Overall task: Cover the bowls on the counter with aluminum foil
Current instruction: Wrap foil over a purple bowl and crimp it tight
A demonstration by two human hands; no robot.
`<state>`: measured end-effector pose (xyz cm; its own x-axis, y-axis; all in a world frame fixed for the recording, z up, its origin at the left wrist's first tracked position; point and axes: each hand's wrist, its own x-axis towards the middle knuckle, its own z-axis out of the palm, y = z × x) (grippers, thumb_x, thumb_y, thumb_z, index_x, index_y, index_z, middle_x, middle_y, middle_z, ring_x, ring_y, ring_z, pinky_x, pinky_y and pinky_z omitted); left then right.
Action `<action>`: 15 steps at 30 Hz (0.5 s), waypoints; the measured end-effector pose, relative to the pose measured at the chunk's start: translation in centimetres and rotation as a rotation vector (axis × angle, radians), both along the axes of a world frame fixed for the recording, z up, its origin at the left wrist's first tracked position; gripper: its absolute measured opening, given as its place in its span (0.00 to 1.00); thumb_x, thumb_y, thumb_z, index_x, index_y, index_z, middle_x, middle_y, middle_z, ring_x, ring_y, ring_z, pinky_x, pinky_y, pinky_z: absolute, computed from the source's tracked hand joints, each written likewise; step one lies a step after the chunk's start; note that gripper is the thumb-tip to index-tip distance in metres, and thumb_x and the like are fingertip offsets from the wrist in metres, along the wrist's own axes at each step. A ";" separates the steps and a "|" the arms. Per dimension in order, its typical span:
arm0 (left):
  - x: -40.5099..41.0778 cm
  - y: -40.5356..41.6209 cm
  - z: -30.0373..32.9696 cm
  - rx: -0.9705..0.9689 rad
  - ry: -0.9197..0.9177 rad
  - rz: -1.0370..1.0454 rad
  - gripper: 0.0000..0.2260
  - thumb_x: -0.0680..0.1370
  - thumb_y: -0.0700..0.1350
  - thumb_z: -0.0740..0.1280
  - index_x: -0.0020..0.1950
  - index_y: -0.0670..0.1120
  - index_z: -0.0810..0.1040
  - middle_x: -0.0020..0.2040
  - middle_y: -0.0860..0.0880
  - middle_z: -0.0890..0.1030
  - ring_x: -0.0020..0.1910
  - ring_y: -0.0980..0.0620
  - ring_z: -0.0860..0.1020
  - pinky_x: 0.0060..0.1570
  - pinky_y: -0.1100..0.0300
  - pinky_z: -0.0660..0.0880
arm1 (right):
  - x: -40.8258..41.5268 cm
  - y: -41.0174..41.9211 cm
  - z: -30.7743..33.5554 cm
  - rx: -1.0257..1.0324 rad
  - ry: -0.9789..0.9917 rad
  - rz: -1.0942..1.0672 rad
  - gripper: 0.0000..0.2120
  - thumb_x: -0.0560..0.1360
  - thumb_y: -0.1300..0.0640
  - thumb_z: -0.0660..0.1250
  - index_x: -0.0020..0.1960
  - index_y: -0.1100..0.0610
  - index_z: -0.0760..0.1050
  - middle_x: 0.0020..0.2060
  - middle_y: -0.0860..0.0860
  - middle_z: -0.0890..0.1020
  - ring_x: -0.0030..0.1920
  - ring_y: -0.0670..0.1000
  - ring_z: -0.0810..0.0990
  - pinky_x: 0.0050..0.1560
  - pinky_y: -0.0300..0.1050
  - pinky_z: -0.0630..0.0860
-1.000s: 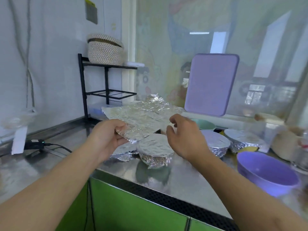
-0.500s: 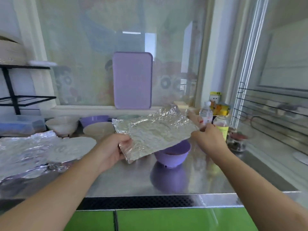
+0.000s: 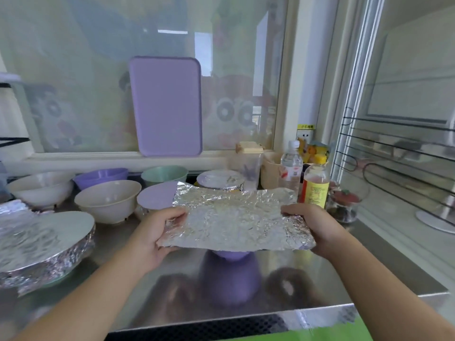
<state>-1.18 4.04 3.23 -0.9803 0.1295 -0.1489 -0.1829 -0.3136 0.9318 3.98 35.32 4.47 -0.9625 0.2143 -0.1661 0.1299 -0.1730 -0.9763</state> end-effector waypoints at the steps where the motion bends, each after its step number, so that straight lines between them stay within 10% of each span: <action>1: -0.5 0.2 -0.4 0.069 -0.010 0.014 0.07 0.78 0.41 0.69 0.52 0.43 0.86 0.45 0.45 0.87 0.37 0.48 0.85 0.46 0.52 0.77 | -0.6 -0.1 -0.2 -0.065 0.017 0.011 0.12 0.80 0.65 0.67 0.61 0.68 0.82 0.51 0.63 0.87 0.47 0.62 0.88 0.43 0.51 0.84; 6: -2.2 1.5 -2.9 0.298 0.001 0.011 0.12 0.74 0.42 0.68 0.55 0.42 0.84 0.48 0.43 0.86 0.42 0.45 0.86 0.45 0.53 0.81 | -3.6 -0.5 -2.0 -0.309 0.137 -0.029 0.07 0.77 0.62 0.67 0.50 0.62 0.83 0.43 0.60 0.85 0.40 0.59 0.86 0.45 0.51 0.82; 10: -3.4 1.3 -3.6 0.262 0.040 0.032 0.05 0.71 0.42 0.68 0.42 0.43 0.83 0.37 0.45 0.83 0.35 0.47 0.83 0.38 0.57 0.78 | -4.9 0.0 -3.3 -0.351 0.192 -0.112 0.19 0.79 0.64 0.64 0.32 0.58 0.83 0.30 0.55 0.82 0.28 0.53 0.83 0.29 0.41 0.79; 15: -3.9 0.9 -4.1 0.247 0.003 0.006 0.14 0.75 0.39 0.64 0.32 0.45 0.85 0.37 0.45 0.83 0.35 0.46 0.83 0.37 0.58 0.81 | -4.9 0.4 -3.9 -0.246 0.162 -0.090 0.07 0.79 0.60 0.68 0.43 0.58 0.81 0.33 0.54 0.83 0.29 0.51 0.83 0.30 0.40 0.78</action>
